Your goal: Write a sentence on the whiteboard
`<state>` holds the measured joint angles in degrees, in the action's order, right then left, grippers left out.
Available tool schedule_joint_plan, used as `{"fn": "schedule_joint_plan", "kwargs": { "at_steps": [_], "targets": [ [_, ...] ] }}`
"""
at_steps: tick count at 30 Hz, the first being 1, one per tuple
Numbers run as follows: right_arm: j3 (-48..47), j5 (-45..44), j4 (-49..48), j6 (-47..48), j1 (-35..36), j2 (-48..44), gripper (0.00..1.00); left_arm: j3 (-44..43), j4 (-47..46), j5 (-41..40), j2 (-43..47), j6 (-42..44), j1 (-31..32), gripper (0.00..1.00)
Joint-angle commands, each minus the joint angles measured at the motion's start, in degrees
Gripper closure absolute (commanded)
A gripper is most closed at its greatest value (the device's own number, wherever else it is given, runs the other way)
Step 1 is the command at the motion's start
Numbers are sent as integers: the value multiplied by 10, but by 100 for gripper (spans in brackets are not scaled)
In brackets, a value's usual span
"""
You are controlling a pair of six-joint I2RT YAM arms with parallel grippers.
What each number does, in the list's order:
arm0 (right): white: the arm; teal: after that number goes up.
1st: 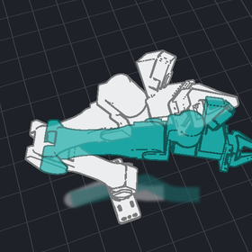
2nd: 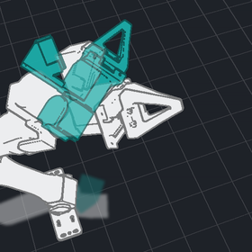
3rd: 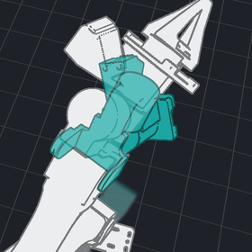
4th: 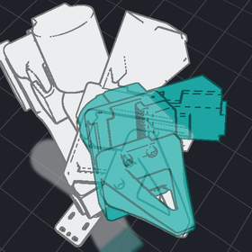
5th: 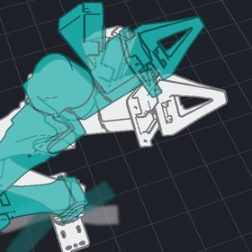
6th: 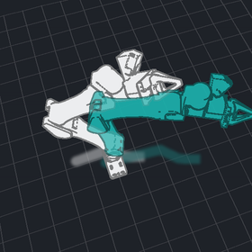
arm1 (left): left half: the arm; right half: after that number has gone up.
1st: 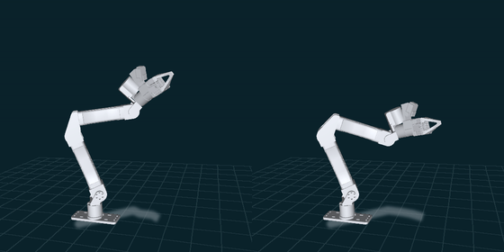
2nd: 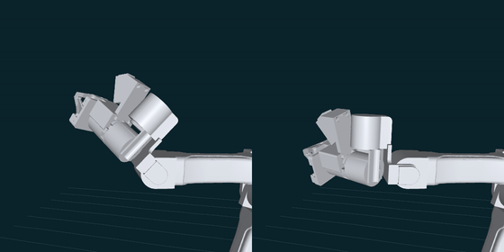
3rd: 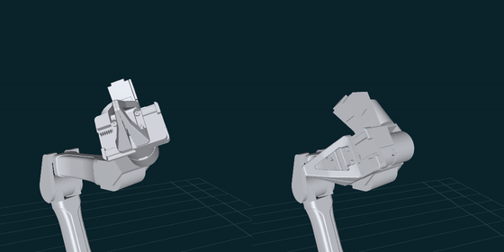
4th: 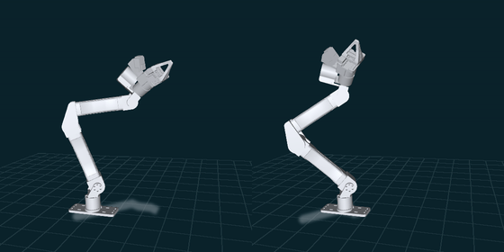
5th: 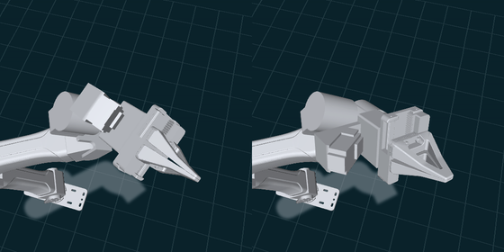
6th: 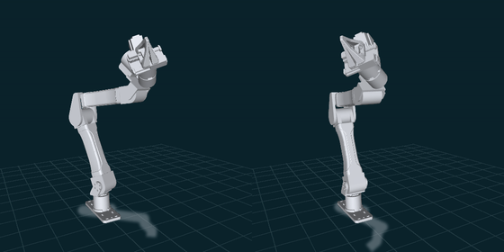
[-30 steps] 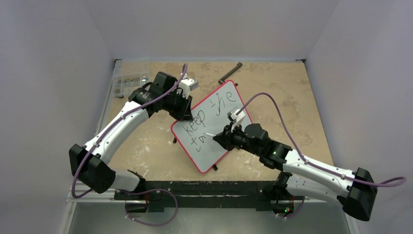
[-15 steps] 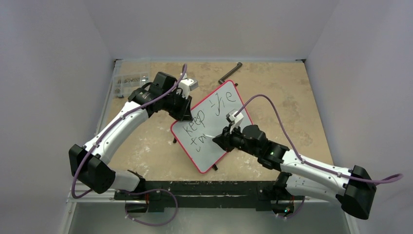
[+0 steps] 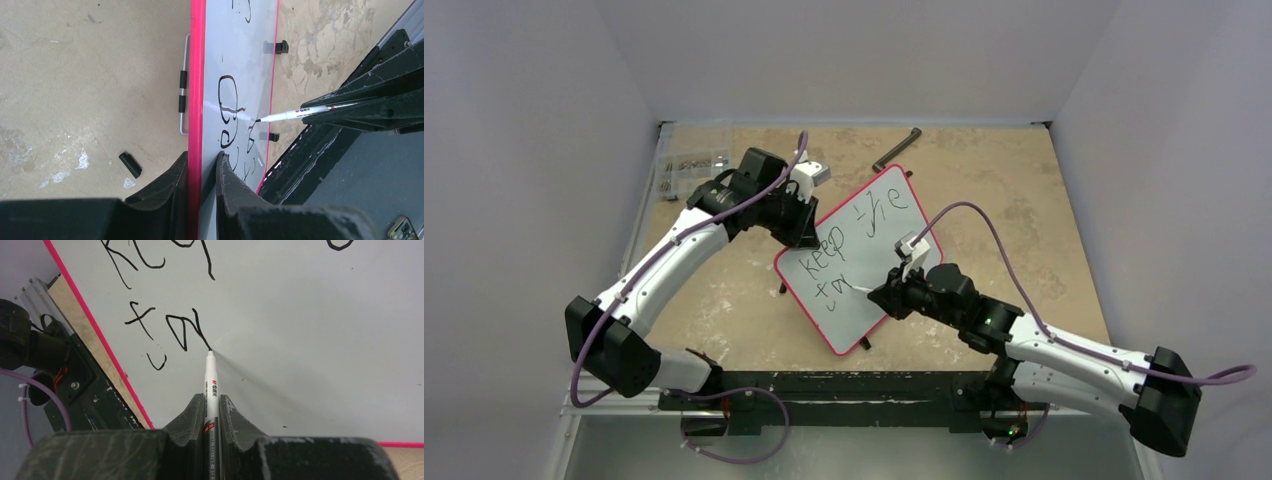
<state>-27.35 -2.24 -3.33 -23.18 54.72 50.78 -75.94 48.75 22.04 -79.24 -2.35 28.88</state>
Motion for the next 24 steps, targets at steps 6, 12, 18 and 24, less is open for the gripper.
{"fn": "schedule_joint_plan", "kwargs": {
  "at_steps": [6,12,18,24],
  "targets": [
    [-36,-6,67,1,-3,-24,100,18,48,-182,-1,65,-8,100],
    [-93,9,56,17,-2,0,100,18,49,-182,0,65,-8,100],
    [-131,15,20,27,-2,43,100,18,49,-182,0,65,-8,100],
    [-136,21,-7,27,-3,82,100,18,49,-180,0,65,-8,100]
  ]
}}
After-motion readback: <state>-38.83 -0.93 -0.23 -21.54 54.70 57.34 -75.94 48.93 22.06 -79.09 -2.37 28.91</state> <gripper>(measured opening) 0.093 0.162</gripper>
